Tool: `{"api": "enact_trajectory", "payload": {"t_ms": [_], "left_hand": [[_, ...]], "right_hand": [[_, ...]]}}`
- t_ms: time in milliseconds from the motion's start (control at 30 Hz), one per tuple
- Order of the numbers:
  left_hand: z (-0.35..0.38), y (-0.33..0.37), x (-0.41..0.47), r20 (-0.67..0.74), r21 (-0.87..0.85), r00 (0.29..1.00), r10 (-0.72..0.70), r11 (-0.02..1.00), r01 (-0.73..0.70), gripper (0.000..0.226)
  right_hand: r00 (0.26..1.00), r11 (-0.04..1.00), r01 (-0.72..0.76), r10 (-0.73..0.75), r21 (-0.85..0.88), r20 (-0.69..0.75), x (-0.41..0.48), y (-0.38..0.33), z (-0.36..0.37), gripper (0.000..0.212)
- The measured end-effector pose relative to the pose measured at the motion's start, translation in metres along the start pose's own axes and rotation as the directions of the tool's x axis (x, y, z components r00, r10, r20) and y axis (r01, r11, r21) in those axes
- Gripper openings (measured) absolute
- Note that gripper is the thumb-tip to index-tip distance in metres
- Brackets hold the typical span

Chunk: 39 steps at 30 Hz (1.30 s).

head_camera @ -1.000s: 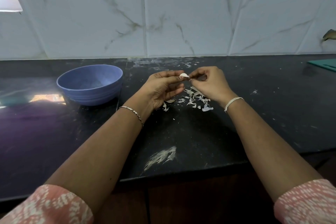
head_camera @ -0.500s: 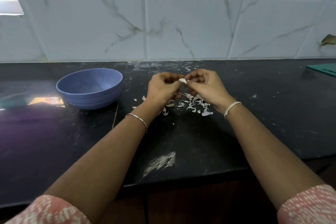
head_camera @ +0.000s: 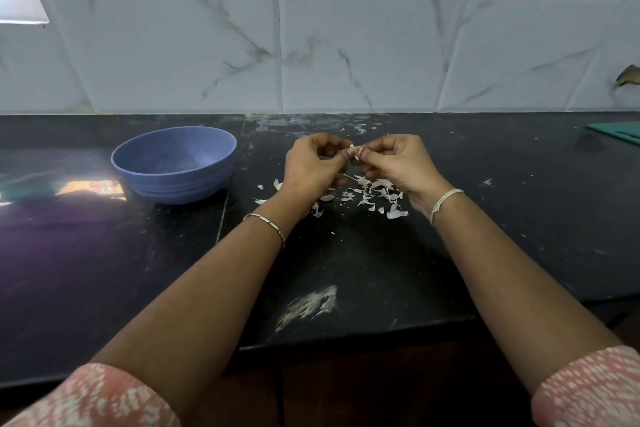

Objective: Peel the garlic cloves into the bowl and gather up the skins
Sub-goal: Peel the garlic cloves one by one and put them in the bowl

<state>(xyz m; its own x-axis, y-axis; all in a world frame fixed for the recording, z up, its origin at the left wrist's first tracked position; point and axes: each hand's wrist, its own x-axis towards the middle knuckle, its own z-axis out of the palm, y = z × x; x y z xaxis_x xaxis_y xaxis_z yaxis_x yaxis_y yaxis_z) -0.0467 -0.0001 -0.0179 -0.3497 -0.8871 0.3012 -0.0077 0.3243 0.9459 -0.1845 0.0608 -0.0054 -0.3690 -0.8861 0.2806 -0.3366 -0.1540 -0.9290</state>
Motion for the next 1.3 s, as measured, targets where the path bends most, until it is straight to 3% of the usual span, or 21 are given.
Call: {"api": "enact_trajectory", "payload": {"t_ms": [233, 467, 733, 1033, 1300], "left_hand": [[0.0036, -0.0002, -0.0020, 0.075, 0.034, 0.997, 0.011, 0.999, -0.013, 0.016], [0.0031, -0.0011, -0.0018, 0.034, 0.084, 0.999, 0.025, 0.996, -0.028, 0.014], [0.0026, -0.0005, -0.0029, -0.020, 0.063, 0.999, -0.034, 0.997, 0.035, 0.012], [0.0023, 0.0004, -0.0024, -0.012, 0.038, 0.998, -0.064, 0.997, 0.064, 0.012], [0.0016, 0.0021, -0.0044, 0.015, -0.021, 0.996, -0.092, 0.995, 0.092, 0.015]], "right_hand": [[0.997, 0.999, -0.002, 0.006, 0.043, -0.082, 0.0006, -0.0001, 0.0013, 0.006], [0.996, 1.000, 0.023, -0.024, -0.020, -0.084, 0.0018, 0.0024, 0.0025, 0.008], [0.981, 0.931, 0.151, -0.183, -0.331, -0.066, 0.0074, 0.0085, 0.0038, 0.004], [0.980, 0.940, 0.159, -0.187, -0.303, -0.066, 0.0056, 0.0051, 0.0027, 0.013], [0.980, 0.948, 0.159, -0.185, -0.276, -0.068, 0.0064, 0.0066, 0.0027, 0.009]]}}
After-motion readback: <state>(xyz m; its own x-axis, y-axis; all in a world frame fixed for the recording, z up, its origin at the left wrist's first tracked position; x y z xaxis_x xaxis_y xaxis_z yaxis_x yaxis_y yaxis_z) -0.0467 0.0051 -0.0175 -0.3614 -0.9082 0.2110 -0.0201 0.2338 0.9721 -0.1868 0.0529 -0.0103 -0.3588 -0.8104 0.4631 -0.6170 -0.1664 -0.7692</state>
